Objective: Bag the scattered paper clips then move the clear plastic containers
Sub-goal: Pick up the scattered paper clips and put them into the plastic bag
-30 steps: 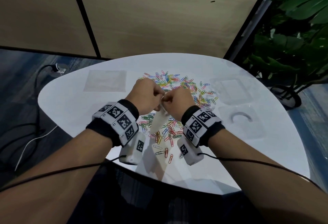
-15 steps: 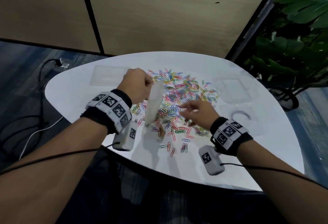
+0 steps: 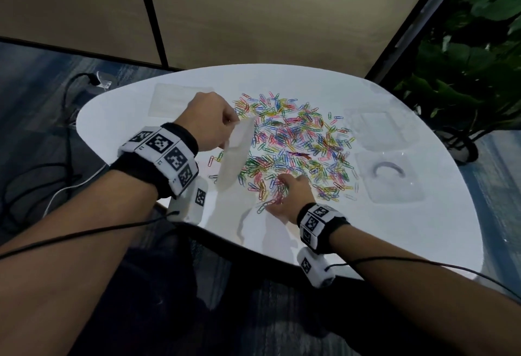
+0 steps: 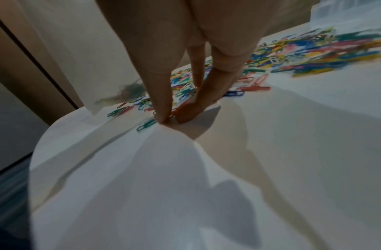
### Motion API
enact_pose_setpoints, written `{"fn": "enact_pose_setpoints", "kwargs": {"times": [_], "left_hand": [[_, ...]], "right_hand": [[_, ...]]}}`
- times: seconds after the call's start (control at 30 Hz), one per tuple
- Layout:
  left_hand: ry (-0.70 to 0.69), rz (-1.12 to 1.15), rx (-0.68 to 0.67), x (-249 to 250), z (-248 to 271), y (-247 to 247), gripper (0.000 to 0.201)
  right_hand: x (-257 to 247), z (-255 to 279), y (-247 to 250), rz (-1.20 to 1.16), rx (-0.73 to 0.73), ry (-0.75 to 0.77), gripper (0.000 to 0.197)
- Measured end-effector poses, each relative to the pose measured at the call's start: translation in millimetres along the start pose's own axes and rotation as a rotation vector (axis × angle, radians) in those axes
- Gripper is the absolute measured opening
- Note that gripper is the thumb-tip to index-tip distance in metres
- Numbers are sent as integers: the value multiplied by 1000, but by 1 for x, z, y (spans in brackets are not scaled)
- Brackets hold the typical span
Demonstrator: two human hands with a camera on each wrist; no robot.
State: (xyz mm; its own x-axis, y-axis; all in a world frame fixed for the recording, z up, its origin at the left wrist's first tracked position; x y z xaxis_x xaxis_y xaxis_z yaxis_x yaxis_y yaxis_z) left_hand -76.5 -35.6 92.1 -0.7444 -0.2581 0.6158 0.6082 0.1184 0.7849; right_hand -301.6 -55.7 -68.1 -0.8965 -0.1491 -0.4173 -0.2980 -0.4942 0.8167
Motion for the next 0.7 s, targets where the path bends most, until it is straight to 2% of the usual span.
{"fn": "enact_pose_setpoints", "kwargs": {"times": [0.13,0.23,0.3,0.37,0.43,0.53,0.6,0.7], "left_hand": [[-9,9,3,0,-6,0,20],[-22,-8,-14,3,-8,-4,20],[-16,-9,-36,6,-7,-7,18],[-10,-9,-63,9,-6,-10,19],[-11,-6,-85,11,-5,-13,21],[-12,-1,-102,14,-6,-17,21],[-11,4,-115,16,-8,-21,20],[-6,15,-129,19,-9,-28,20]], "right_hand": [[-26,-15,3,92,106,150,42],[-40,-22,6,211,114,223,19],[-39,-27,14,250,92,203,16],[-26,-36,27,189,57,108,10],[-4,-44,40,16,20,-28,8],[8,-40,52,-608,-97,-204,9],[-13,-32,72,-999,-116,-190,13],[-51,-21,105,-1276,-157,-80,17]]}}
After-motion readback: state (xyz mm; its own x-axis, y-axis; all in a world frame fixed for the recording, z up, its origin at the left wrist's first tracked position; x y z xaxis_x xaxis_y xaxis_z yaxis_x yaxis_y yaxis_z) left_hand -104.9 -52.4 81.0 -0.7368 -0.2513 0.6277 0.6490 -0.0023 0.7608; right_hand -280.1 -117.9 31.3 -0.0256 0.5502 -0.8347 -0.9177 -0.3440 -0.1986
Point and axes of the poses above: each hand's wrist, its own z-axis away from the middle knuckle, its own y-axis out of the back of the hand, x = y × z, the point moved 9 cm from there along -z, towards the middle knuckle, and after that the axes turned 1 degree about z, right-handed, at the moved point
